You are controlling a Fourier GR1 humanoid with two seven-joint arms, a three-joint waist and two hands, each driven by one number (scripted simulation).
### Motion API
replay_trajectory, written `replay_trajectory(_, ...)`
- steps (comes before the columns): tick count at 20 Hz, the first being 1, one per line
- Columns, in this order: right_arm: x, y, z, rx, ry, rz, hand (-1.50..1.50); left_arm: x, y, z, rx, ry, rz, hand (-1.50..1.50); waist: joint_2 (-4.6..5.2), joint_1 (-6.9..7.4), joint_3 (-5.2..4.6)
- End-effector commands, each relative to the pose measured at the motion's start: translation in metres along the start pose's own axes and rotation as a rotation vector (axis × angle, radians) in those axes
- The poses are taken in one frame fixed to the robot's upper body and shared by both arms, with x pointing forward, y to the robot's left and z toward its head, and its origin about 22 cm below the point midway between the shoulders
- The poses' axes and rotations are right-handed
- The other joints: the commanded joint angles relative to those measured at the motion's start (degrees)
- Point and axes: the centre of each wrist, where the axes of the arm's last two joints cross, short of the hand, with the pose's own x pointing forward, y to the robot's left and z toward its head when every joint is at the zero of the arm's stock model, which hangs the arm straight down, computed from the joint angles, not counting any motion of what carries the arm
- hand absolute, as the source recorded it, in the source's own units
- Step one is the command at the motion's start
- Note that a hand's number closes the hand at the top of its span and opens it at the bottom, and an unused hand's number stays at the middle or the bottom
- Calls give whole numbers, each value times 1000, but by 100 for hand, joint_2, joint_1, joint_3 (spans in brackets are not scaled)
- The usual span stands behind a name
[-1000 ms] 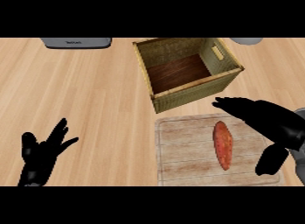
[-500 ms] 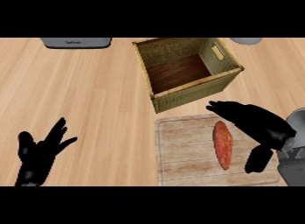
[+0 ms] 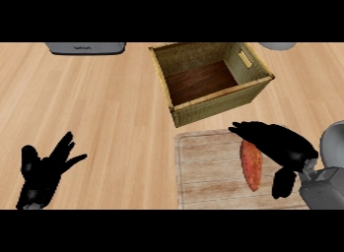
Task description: Pick the sweet potato from the cutting board and place it in the basket
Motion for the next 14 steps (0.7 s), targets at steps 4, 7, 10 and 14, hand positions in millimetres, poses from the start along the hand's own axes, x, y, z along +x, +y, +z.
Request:
replay_trajectory(4, -6, 25, -10, 16, 0, -21, -150, -29, -6, 13, -20, 83, -13, 0, 39, 7, -54)
replay_trajectory(7, -18, 10, -7, -18, -23, -8, -150, -29, -3, -11, -15, 80, -19, 0, 47, -34, -57)
replay_trajectory(10, -20, 18, -14, -9, -11, -12, -150, -30, -10, -7, 5, 85, -13, 0, 48, -19, -55)
replay_trajectory(14, -12, 32, -20, 23, -12, 13, 150, -19, 6, -2, -14, 85, 1, 0, 41, 0, -55)
